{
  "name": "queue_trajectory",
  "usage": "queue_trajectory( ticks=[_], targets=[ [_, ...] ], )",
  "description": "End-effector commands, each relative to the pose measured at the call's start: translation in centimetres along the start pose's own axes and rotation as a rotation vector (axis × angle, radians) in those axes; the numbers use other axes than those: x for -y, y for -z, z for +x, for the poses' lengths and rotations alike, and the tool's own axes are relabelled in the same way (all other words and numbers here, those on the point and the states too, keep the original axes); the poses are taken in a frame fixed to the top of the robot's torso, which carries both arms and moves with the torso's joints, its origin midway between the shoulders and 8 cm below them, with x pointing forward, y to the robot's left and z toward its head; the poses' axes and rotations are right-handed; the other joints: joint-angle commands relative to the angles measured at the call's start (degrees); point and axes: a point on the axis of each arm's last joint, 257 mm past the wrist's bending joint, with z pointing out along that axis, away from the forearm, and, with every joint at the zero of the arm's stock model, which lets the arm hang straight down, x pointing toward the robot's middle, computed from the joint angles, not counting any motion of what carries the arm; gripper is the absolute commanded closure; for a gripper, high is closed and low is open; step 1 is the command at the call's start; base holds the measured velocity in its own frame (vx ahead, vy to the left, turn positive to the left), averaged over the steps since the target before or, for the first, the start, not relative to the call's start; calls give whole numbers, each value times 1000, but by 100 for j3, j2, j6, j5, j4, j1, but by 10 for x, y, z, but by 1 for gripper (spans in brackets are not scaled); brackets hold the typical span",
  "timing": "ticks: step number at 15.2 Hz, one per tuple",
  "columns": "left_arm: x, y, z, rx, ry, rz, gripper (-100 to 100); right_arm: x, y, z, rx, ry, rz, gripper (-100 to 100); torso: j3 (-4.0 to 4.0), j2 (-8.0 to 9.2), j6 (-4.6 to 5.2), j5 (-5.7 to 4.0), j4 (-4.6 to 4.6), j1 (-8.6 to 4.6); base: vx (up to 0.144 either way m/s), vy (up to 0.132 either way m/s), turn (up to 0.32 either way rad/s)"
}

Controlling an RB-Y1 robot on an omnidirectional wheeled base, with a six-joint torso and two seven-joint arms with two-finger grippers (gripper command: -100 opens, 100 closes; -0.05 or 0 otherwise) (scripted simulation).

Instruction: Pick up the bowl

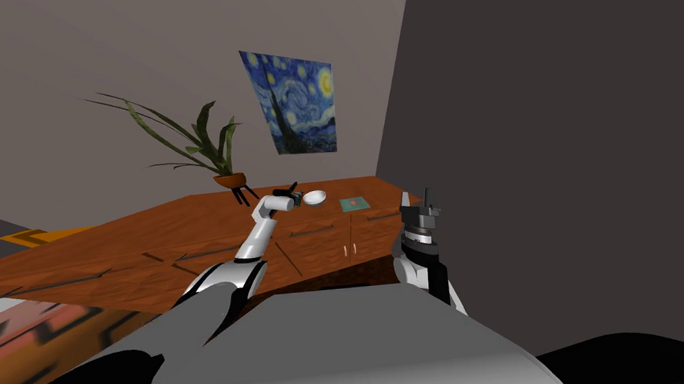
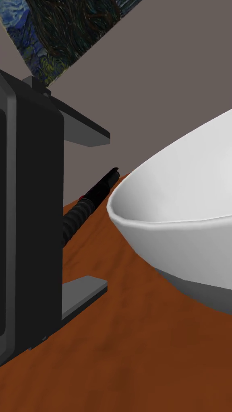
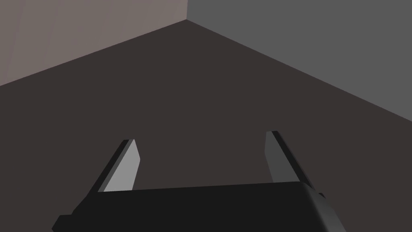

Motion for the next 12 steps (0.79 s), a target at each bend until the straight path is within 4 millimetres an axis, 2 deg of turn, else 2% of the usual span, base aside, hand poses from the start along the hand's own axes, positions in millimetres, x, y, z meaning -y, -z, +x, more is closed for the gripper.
queue_trajectory(
  ticks=[1, 2, 3, 5, 6, 7, 9, 11, 12],
  targets=[
    [-7, 0, 0, -7, 2, -45, -100, 0, 0, 0, 0, 0, 0, 0, 0, 0, 0, 0, 0, 0, 10, -21, -18],
    [-8, 0, 0, -7, 2, -48, -100, 0, 0, 0, 0, 0, 0, 0, 0, 0, -1, 1, 0, 1, 6, -13, 5],
    [1, 0, -3, -14, 8, -66, -100, 0, 0, 0, 0, 0, 0, 0, 0, 0, -2, 1, -1, 4, 5, -23, -29],
    [-9, 1, -2, -19, 8, -104, -100, 0, 0, 0, 0, 0, 0, 0, 0, 0, 0, 0, 0, 0, 7, -25, -34],
    [-10, 1, -2, -20, 8, -108, -100, 0, 0, 0, 0, 0, 0, 0, 0, 0, -1, 0, 0, 1, 5, -13, 1],
    [-2, 2, -5, -27, 15, -127, -100, 0, 0, 0, 0, 0, 0, 0, 0, 1, -2, 1, 0, 4, 9, -21, -34],
    [-12, 4, -3, -32, 14, -166, -100, 0, 0, 0, 0, 0, 0, 0, -1, -1, 0, 0, 0, 0, 10, -23, -32],
    [-6, 5, -6, -41, 21, -190, -100, 0, 0, 0, 0, 0, 0, 0, 0, 1, -2, 2, -1, 4, 7, -15, -13],
    [-10, 6, -5, -43, 21, -208, -100, 0, 0, 0, 0, 0, 0, 0, 0, 0, 0, 1, 0, 3, 11, -22, -43]
  ],
)
